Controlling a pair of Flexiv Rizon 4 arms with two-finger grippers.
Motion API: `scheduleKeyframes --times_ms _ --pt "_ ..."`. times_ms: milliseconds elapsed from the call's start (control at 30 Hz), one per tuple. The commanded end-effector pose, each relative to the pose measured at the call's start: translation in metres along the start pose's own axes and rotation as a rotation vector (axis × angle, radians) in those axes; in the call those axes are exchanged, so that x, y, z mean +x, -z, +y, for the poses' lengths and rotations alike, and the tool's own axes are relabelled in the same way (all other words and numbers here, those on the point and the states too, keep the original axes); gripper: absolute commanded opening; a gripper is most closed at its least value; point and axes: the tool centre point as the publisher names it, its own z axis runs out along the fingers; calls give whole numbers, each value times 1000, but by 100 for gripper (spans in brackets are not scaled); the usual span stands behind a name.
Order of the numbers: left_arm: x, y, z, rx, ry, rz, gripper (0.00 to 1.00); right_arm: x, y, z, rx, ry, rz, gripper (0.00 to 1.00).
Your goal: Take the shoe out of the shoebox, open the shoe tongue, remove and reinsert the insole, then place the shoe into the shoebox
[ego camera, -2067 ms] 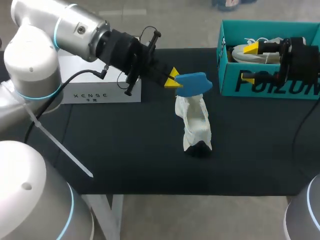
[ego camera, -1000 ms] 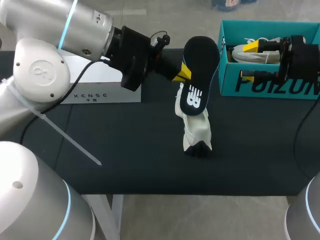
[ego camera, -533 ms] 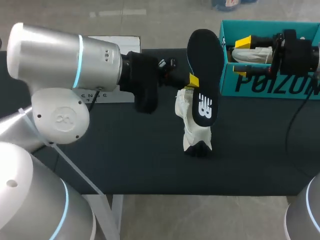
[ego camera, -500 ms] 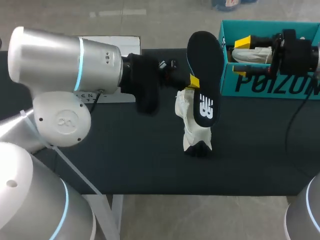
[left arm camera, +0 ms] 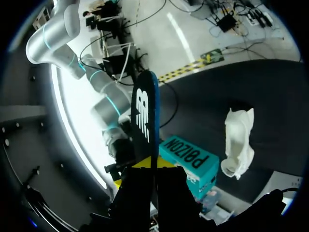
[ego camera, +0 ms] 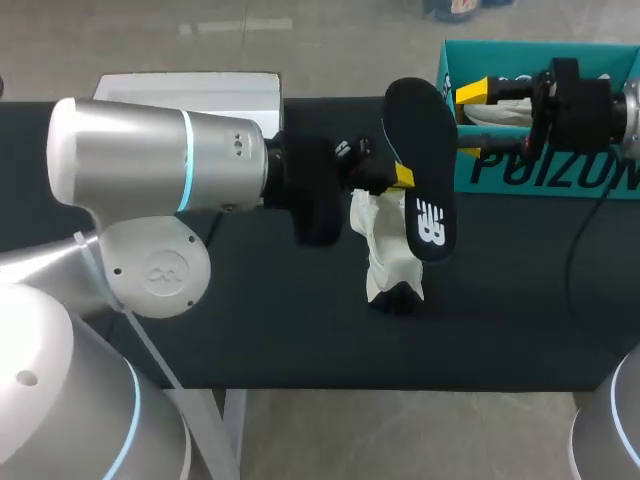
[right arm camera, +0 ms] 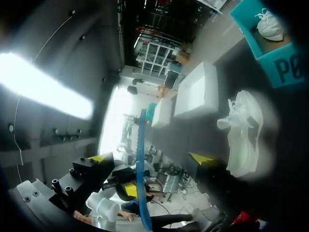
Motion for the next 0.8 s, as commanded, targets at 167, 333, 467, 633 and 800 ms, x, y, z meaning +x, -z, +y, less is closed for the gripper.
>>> scheduleKeyframes --times_ms 167,333,467,633,800 --pt "-1 -26 10 2 -4 4 0 -3 -13 -4 48 -3 -7 90" --pt "-1 -27 10 11 8 3 0 -7 -13 -5 45 -15 -12 40" --pt "1 -23 9 11 10 7 0 -12 -10 -3 29 -29 -15 22" --pt "3 -20 9 10 16 11 0 -14 -9 -1 26 -29 -18 0" --pt "2 -20 11 11 23 11 0 -14 -10 0 30 -24 -16 0"
